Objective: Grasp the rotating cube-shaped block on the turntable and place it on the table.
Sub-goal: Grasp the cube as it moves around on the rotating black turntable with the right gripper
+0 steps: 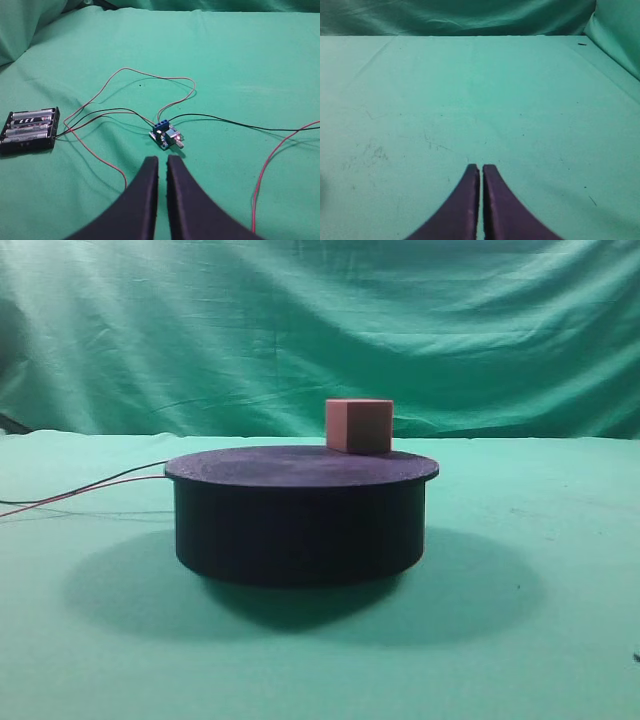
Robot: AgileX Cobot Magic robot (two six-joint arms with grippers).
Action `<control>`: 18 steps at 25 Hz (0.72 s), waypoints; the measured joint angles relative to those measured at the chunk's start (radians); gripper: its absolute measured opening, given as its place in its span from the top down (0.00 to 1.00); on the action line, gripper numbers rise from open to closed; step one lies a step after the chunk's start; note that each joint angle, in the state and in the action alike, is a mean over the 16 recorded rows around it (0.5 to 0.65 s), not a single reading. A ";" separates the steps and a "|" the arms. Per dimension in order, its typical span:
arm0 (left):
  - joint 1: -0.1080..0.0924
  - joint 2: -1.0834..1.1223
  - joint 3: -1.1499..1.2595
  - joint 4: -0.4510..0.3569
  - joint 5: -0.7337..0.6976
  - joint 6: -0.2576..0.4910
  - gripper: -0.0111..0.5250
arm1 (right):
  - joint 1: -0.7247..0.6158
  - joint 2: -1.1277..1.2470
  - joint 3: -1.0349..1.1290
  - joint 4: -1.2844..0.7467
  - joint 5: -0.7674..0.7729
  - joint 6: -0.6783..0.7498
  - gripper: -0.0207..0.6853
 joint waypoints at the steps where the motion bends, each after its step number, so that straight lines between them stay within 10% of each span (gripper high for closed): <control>1: 0.000 0.000 0.000 0.000 0.000 0.000 0.98 | 0.000 0.000 0.000 0.000 0.000 0.000 0.97; 18: 0.000 0.000 0.000 0.000 0.000 0.000 0.98 | 0.000 0.000 0.001 0.029 -0.117 0.002 0.97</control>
